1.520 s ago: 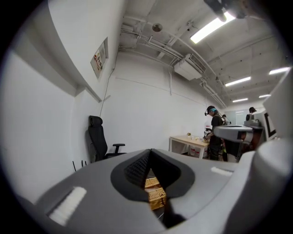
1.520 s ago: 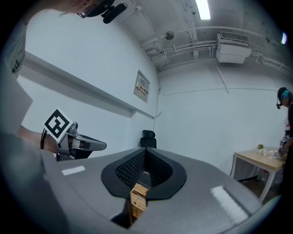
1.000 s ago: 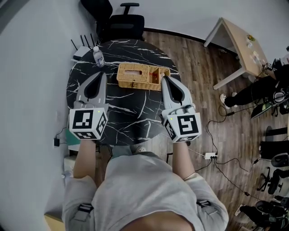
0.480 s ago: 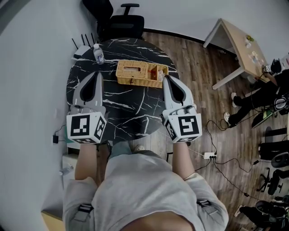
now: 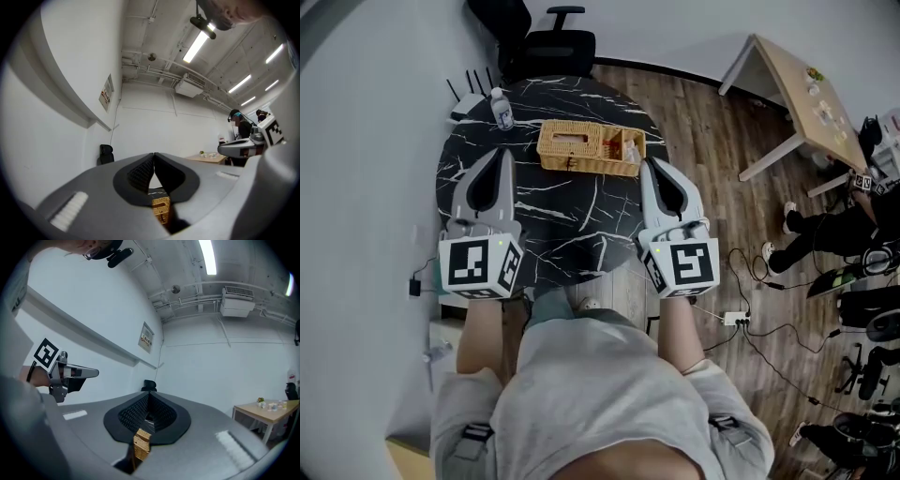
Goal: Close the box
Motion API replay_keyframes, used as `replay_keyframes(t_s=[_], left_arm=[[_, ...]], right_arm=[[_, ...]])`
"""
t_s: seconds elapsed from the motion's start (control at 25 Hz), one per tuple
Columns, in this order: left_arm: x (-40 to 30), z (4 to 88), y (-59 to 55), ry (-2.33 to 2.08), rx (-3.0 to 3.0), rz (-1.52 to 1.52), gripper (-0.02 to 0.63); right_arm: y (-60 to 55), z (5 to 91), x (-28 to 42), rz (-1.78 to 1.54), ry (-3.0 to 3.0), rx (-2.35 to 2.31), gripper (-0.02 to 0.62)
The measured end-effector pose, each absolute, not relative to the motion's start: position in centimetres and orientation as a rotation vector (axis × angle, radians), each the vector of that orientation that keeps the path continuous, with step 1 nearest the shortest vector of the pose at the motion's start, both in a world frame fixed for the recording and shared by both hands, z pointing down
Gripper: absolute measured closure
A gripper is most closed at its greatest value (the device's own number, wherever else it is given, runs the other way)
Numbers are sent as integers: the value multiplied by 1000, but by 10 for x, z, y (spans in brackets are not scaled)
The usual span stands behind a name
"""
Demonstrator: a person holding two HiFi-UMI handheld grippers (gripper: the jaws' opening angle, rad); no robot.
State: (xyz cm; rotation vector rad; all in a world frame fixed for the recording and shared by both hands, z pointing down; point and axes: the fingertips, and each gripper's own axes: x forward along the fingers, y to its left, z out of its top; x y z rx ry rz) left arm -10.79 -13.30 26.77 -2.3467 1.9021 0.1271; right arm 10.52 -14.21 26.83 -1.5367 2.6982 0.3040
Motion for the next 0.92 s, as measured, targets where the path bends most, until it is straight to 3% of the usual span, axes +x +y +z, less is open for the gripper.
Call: replay_keyframes(t_s=[0.92], left_arm=[[-91, 268, -129, 1867, -2390, 160, 546]], right_arm=[[-135, 266, 114, 307, 2667, -1565, 591]])
